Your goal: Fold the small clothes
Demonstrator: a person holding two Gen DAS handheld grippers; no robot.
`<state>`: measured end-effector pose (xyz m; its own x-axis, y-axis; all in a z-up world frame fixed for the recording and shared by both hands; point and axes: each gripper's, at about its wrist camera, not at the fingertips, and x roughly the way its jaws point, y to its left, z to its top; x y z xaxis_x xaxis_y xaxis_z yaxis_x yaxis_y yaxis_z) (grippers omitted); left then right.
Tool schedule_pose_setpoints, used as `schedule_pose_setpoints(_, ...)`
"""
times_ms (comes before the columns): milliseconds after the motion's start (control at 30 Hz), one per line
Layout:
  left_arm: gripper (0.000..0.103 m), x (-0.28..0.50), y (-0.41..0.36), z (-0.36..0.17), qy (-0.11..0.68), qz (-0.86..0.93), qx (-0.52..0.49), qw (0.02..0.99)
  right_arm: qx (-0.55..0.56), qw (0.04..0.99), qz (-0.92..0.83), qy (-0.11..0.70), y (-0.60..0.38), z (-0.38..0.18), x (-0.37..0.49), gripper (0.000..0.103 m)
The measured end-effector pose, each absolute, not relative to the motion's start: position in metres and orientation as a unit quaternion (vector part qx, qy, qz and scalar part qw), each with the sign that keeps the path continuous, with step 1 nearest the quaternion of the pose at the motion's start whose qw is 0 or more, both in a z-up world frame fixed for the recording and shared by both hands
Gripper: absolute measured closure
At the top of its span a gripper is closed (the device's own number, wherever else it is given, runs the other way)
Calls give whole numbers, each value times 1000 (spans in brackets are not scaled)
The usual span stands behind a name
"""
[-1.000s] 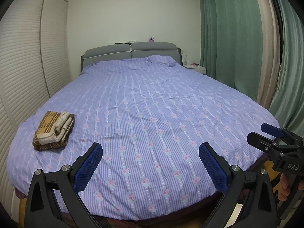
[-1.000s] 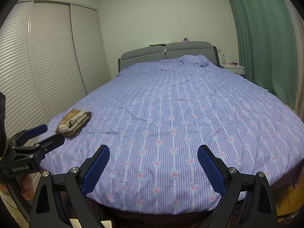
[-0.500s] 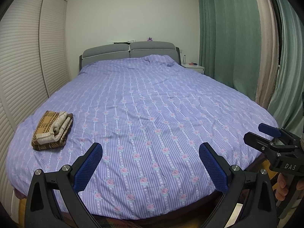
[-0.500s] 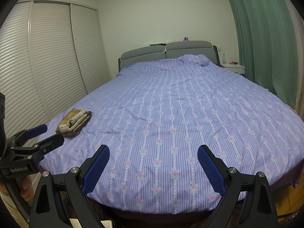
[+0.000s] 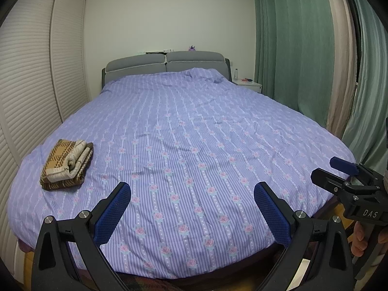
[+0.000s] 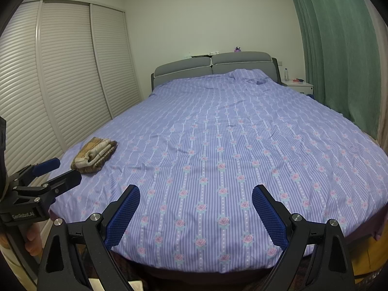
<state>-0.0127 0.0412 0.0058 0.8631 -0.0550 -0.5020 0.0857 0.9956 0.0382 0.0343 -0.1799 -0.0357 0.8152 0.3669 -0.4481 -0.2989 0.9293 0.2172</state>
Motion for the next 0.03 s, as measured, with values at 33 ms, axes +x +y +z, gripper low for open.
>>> schedule_pose_setpoints(33,0,-12,41,5,260,-37,29,964,68,950,175,249,-179,-36,34,9)
